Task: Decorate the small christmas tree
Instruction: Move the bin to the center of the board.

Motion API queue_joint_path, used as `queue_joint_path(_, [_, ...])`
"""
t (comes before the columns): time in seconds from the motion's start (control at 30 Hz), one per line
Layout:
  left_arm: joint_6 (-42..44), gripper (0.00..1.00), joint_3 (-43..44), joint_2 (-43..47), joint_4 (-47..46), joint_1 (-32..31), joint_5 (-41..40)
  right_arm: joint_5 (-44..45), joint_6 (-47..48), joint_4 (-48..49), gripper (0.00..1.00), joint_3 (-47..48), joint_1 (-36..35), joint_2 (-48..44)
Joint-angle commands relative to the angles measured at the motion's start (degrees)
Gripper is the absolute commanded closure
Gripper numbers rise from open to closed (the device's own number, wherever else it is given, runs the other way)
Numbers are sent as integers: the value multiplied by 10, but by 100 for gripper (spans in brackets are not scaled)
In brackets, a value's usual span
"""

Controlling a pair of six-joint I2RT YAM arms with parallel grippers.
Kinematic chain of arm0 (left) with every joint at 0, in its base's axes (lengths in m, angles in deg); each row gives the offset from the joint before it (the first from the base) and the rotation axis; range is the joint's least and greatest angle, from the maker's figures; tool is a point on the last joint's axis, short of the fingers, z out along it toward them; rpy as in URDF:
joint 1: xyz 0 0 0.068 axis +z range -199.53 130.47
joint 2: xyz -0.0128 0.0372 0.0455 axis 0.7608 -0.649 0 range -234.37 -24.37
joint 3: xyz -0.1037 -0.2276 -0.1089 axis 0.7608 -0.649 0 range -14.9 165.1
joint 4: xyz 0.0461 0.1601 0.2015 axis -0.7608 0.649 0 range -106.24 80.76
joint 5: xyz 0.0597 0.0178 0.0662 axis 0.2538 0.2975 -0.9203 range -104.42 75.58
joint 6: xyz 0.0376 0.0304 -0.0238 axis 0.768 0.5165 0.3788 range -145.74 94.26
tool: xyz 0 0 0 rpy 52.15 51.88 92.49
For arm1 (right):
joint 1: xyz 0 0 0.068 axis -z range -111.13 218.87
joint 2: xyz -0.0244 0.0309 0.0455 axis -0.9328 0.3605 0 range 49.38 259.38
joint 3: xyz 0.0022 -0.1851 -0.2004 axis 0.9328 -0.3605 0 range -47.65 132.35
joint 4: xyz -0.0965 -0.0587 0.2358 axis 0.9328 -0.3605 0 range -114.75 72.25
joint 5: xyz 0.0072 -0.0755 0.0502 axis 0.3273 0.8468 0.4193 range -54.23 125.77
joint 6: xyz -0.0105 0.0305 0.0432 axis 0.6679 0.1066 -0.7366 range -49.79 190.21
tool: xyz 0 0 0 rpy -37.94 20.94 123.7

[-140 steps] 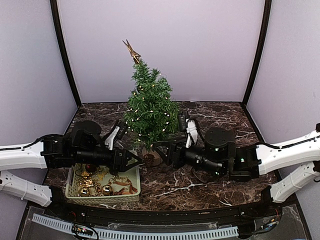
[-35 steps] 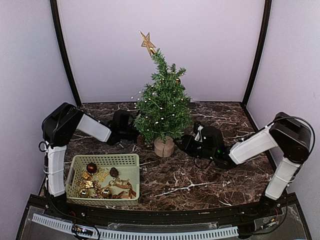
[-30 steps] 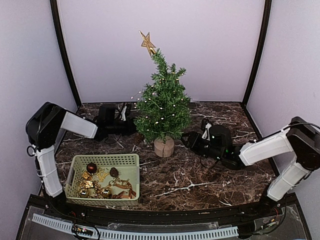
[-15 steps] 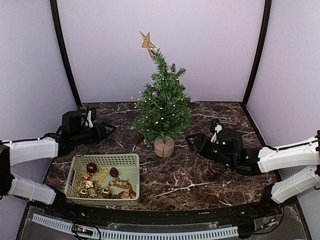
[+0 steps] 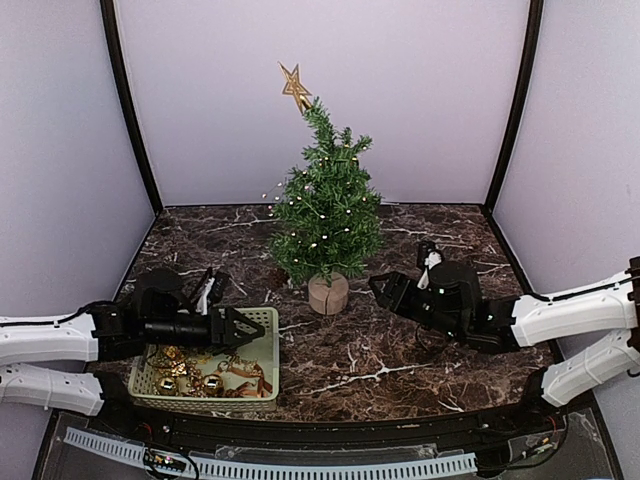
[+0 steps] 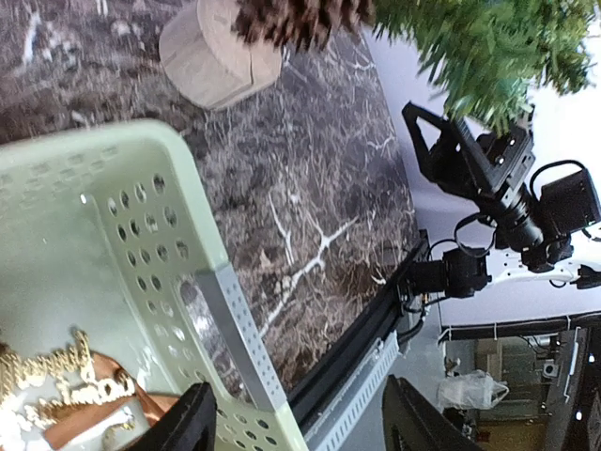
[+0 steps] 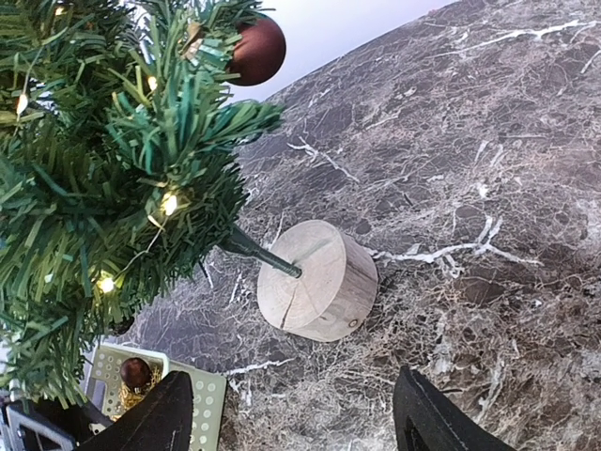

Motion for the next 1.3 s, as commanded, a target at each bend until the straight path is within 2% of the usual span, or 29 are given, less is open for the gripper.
queue_joint_path(0.0, [-76, 36, -27, -28, -29, -56, -13, 27, 18, 26, 26, 8, -13, -14])
queue_joint_path(0.17, [-90, 34, -30, -91, -119, -105, -19, 40, 20, 26, 26, -4, -16, -32])
queue_joint_path(0.37, [-92, 34, 17, -201, -143, -143, -23, 48, 26, 17, 25, -7, -17, -47])
queue_joint_path(0.47, [-64, 34, 63, -250, -157, -160, -12, 54, 29, 8, 25, -8, -18, -54])
queue_joint_path(0.63, [-11, 34, 133, -333, -183, -185, 37, 61, 31, 2, 25, -9, -19, -63])
queue_joint_path(0.87, [4, 35, 207, -431, -234, -203, 118, 68, 39, -24, 26, -2, -20, -79])
queue_joint_path(1.0, [27, 35, 218, -423, -207, -209, 101, 77, 50, -42, 26, -3, -23, -103])
queue_joint_path(1.1, [37, 35, 191, -364, -172, -210, 62, 78, 72, -58, 26, 0, -35, -128])
queue_joint_path(1.17, [43, 35, 174, -312, -130, -210, 29, 85, 96, -74, 26, 7, -53, -143])
queue_joint_path(1.27, [56, 35, 165, -239, -14, -207, -30, 97, 132, -105, 27, 26, -94, -158])
